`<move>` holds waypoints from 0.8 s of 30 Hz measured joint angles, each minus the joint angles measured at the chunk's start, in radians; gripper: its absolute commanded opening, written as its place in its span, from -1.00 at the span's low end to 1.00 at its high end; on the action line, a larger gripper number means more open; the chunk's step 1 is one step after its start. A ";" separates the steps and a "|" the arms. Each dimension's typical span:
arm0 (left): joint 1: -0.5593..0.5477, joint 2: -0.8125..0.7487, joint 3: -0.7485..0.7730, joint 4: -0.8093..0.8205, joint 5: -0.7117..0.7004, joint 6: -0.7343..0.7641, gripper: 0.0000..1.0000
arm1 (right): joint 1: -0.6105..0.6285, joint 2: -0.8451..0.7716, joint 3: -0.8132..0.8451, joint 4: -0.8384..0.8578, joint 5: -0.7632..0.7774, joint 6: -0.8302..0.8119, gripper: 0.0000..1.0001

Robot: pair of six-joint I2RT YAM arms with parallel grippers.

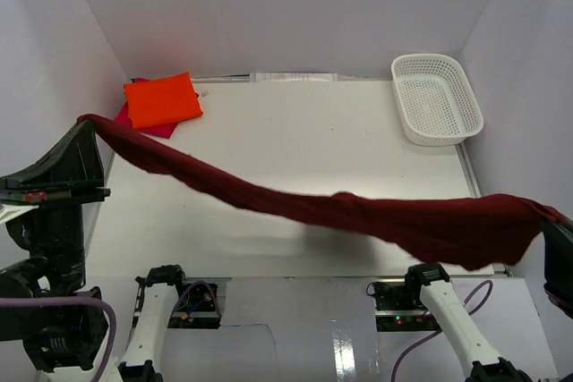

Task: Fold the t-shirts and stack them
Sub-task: Flatten out the tshirt

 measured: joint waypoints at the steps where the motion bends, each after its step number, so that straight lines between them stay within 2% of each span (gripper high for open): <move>1: 0.000 0.000 0.014 -0.003 -0.001 0.002 -1.00 | 0.000 0.000 0.028 0.002 0.010 0.000 -0.84; 5: 0.000 -0.003 0.019 -0.010 -0.034 0.002 -1.00 | 0.000 0.031 0.102 -0.029 0.059 0.005 -0.85; 11: 0.000 0.044 -0.136 0.002 -0.053 -0.011 -1.00 | 0.000 0.202 0.082 -0.101 0.150 0.045 -0.85; 18: 0.000 0.354 -0.365 0.023 0.011 -0.053 -1.00 | 0.000 0.551 -0.196 -0.162 0.183 0.138 -0.85; 24: 0.000 0.723 -0.390 0.024 0.092 -0.079 -1.00 | -0.001 0.837 -0.311 -0.208 0.179 0.185 -0.85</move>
